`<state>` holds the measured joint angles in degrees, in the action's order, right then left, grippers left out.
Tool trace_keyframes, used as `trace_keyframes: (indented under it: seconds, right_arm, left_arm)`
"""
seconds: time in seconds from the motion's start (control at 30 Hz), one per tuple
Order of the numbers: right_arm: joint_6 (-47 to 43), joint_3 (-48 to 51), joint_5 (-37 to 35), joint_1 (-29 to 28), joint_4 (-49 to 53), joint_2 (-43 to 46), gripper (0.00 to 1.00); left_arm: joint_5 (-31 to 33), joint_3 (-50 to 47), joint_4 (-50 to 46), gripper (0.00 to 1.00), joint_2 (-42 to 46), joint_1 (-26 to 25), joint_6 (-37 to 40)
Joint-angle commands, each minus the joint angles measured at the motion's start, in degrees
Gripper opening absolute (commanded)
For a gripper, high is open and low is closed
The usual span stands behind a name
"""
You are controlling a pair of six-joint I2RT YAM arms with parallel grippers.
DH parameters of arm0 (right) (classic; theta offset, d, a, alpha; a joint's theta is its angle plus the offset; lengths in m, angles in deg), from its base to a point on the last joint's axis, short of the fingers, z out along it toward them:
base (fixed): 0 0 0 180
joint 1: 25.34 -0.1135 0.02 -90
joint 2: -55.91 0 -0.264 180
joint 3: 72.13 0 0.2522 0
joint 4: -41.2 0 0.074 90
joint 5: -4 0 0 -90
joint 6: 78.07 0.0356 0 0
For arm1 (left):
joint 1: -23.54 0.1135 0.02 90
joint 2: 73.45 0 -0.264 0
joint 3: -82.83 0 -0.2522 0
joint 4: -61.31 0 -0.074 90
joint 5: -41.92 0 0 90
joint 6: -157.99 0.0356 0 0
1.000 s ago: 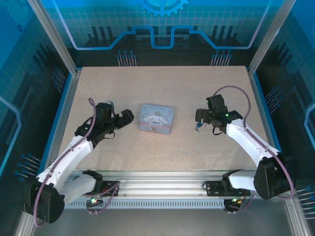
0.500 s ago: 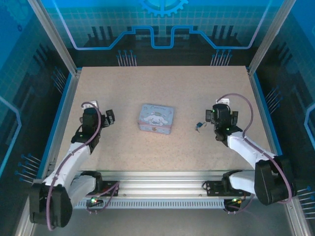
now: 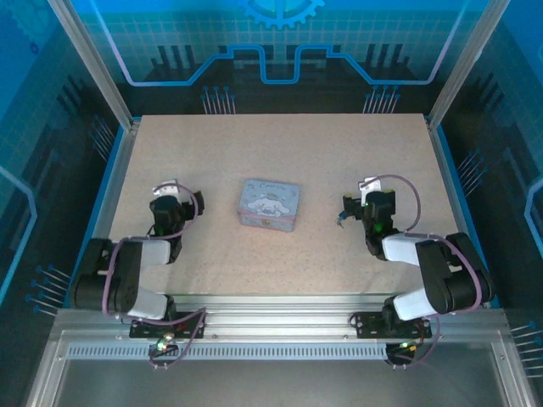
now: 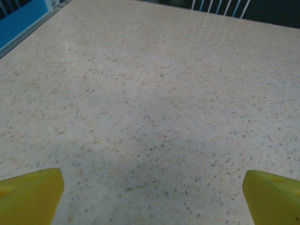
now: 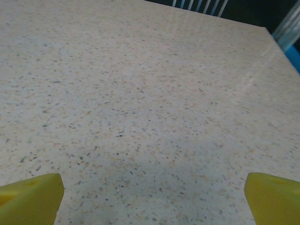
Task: Unlock the padlock with the key
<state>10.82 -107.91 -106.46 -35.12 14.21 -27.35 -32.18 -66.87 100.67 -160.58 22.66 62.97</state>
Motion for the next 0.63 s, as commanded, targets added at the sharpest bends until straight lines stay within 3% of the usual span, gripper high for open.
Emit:
trace_keyframes:
  seconds: [0.0,0.03,0.17,0.6]
  right_arm:
    - [1.0,-0.1,9.4,4.5,-10.3,-4.0,1.00]
    - [2.0,-2.3,9.3,4.7,-3.5,-2.6,1.00]
    - [1.3,-1.2,6.4,3.5,-6.5,-3.3,1.00]
    - [2.1,-2.2,11.6,5.6,-3.6,-2.9,1.00]
  left_arm:
    - [1.3,-0.2,8.6,0.99,-0.8,-2.3,3.9]
    - [1.8,1.7,6.0,0.99,-1.1,-2.7,4.4]
    - [2.8,3.9,4.1,0.99,-2.5,-3.4,5.4]
    - [2.6,3.9,3.7,0.99,-2.3,-3.4,5.4]
